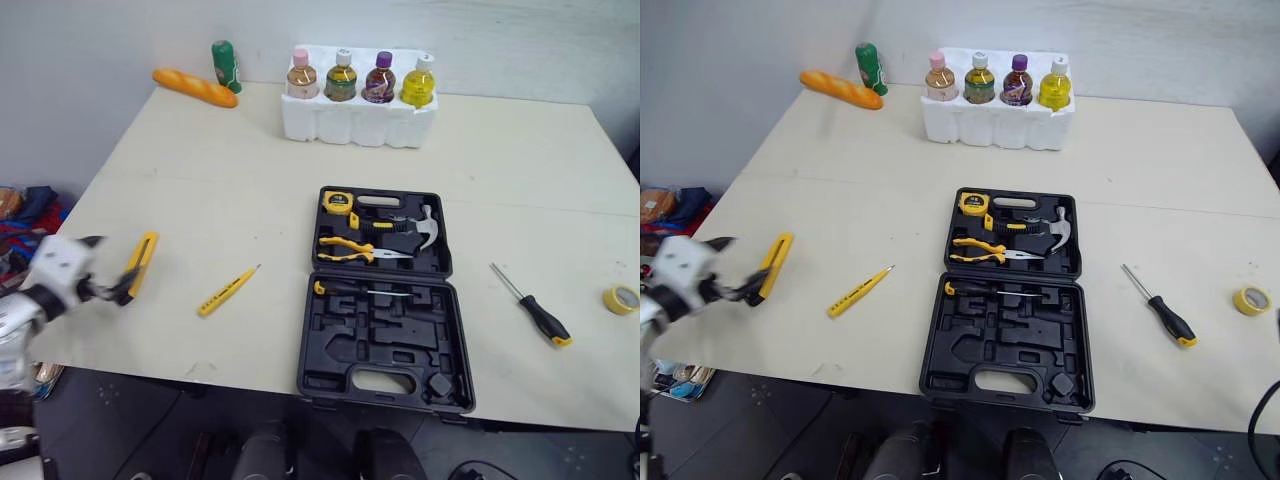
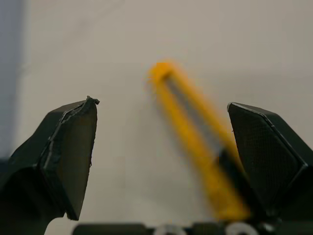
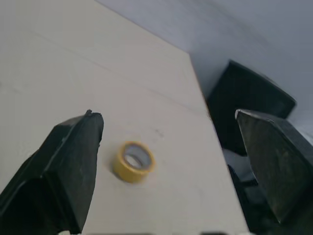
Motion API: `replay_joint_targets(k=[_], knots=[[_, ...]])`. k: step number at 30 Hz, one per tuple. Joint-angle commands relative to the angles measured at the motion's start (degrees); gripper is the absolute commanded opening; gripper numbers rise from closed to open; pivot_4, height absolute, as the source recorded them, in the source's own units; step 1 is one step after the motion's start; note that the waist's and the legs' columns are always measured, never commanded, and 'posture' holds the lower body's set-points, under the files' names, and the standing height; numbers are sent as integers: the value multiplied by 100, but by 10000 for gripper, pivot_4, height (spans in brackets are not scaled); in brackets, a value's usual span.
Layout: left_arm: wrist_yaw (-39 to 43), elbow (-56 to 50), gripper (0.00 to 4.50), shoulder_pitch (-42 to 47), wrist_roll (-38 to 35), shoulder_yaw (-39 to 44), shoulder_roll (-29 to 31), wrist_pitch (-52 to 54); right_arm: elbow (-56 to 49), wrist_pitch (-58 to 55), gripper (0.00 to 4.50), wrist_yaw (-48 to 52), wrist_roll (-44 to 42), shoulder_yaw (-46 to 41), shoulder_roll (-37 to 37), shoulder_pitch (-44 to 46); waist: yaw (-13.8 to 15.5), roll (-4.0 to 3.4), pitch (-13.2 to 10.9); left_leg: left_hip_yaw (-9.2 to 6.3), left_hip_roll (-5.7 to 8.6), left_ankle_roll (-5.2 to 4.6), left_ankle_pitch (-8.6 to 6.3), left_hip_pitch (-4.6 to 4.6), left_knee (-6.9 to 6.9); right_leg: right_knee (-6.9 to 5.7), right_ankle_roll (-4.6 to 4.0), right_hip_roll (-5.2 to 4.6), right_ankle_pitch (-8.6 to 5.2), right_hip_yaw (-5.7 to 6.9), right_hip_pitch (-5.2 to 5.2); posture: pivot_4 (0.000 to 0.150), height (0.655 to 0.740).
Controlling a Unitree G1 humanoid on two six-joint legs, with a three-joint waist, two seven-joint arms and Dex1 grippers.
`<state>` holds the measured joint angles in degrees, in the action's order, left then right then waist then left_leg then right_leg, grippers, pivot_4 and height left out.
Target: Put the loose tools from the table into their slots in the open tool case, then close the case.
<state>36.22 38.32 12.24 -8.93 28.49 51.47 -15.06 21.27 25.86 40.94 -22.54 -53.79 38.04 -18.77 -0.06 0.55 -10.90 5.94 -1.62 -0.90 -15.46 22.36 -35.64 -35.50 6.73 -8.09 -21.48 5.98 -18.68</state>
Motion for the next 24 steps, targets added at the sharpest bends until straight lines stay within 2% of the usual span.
replay_joint_targets(k=[1, 4, 14, 18, 21, 24], knots=[[-514, 294, 44628, -97, -91, 378, 187, -22, 421, 413, 45000, -497, -155, -527, -89, -89, 3, 0, 0, 4, 1, 0, 0, -2, 0, -1, 0, -3, 0, 4, 0, 1500, 7400], [-975, 745, 44628, 14, -90, 512, 246, 156, 290, 531, 45000, -566, -255, -426, -388, -221, -20, 22, -9, 14, 3, -10, -9, -11, 0, -6, 1, -12, 0, -1, 1, 1500, 7400], [-663, 796, 44628, 733, -142, 17, 155, 328, -50, 511, 45000, -1128, -349, -169, -841, -151, -38, 23, -9, 14, -4, 14, 5, -17, 8, -35, -11, -15, 7, -11, -19, 1500, 7400], [-115, 334, 44628, 910, -477, -64, 52, 528, -779, -187, 45000, -1217, -540, -3, -745, -237, -61, 25, -8, 46, -1, 42, 26, -10, 38, -42, -11, -20, 7, -8, -55, 1500, 7400], [172, 17, 44628, 1081, -640, -166, -18, 695, -1421, -1045, 45000, -1246, -888, 45, -567, -330, -64, 27, -8, 69, -2, 19, 45, -4, 40, -50, -11, -14, 6, 8, -74, 1500, 7400], [832, -828, 44628, 1092, -1060, -346, -133, 1099, -2692, -2565, 45000, -619, -2231, 138, -266, -777, -75, 26, -8, 85, 0, 9, 48, -6, 39, -52, -6, -15, 9, 6, -80, 1500, 7400]])
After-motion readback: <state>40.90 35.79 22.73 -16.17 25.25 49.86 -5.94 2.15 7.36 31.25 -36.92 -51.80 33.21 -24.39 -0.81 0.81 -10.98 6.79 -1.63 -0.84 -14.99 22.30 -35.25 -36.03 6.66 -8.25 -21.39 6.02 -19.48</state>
